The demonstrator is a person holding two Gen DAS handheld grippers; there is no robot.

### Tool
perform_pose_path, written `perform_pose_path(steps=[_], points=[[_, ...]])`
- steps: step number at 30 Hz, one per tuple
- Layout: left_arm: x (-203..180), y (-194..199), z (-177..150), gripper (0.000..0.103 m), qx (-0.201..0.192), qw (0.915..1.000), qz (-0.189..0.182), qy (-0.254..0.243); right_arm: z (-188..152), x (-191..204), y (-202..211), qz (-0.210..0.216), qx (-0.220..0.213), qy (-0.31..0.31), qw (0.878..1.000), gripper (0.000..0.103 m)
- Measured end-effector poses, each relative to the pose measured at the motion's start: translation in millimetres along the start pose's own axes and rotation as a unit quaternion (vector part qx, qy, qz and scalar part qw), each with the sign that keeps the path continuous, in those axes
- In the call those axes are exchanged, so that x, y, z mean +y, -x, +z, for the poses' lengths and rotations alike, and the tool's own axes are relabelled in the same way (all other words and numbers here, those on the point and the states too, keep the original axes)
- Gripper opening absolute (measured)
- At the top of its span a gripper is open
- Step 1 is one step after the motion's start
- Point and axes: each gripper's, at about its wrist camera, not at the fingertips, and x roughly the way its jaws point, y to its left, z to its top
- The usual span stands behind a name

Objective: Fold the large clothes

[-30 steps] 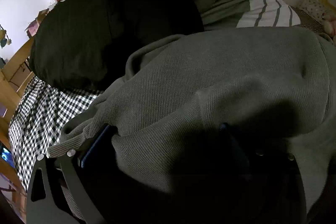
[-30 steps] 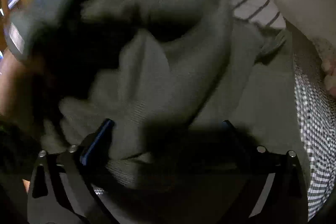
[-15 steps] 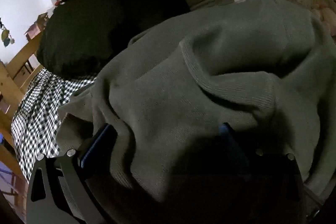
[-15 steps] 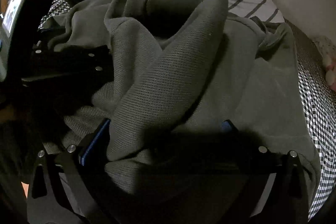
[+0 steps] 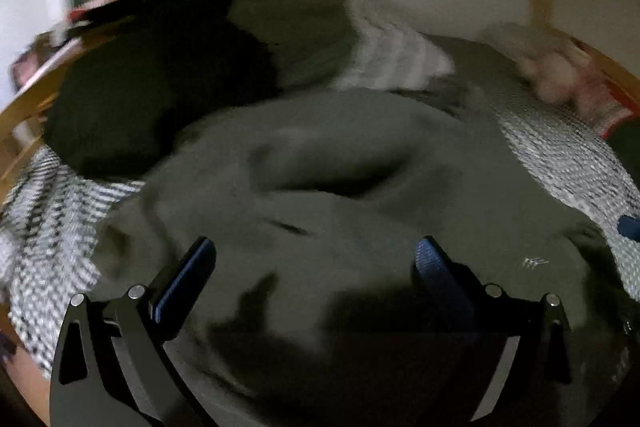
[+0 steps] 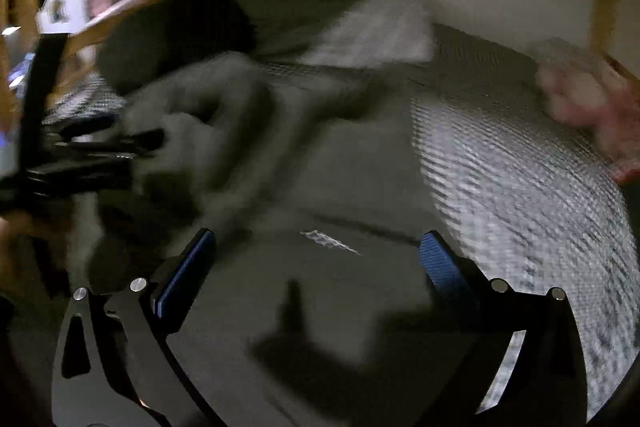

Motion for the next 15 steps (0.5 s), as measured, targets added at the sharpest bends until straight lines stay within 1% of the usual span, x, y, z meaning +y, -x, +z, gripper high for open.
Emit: perform_pose_path(steps=[1,3,5,6,7,10,11,12,14,15], points=[[-11,-3,-3,0.098,0.007,0.9999,-0.004,-0.012,-10,-16,4,-0.013,0.007,-0.016,1.000,0.100],[-37,-17,-17,0.098,0.037,0.9981,-0.001,-0.049,-31,-47,11,-0.031,0.021,-0.058,0.998,0.100],[-49,-35,-31,0.098,0.069,0.9955,0.000,-0.065,-49,-66,18,-0.046,0.032,-0.081,0.995,0.100],[-48,-44,-40,0.098,0.073,0.9956,0.001,-0.057,-54,-71,19,-0.049,0.039,-0.085,0.994,0.100],[-44,-43,-43,0.099,0.057,0.9975,-0.005,-0.042,-62,-76,19,-0.048,0.046,-0.090,0.994,0.100],[-41,-45,-46,0.099,0.051,0.9976,-0.012,-0.045,-78,-81,15,-0.038,0.069,-0.102,0.992,0.100],[-42,-46,-47,0.099,0.049,0.9978,-0.012,-0.045,-85,-80,13,-0.041,0.075,-0.107,0.991,0.100],[-42,-46,-48,0.099,0.046,0.9979,-0.011,-0.046,-91,-79,13,-0.039,0.078,-0.113,0.990,0.100],[-42,-45,-53,0.099,0.033,0.9983,-0.005,-0.049,-107,-80,6,-0.019,0.091,-0.133,0.987,0.100],[-43,-44,-56,0.099,0.024,0.9984,-0.001,-0.051,-112,-79,7,-0.015,0.088,-0.137,0.987,0.100]])
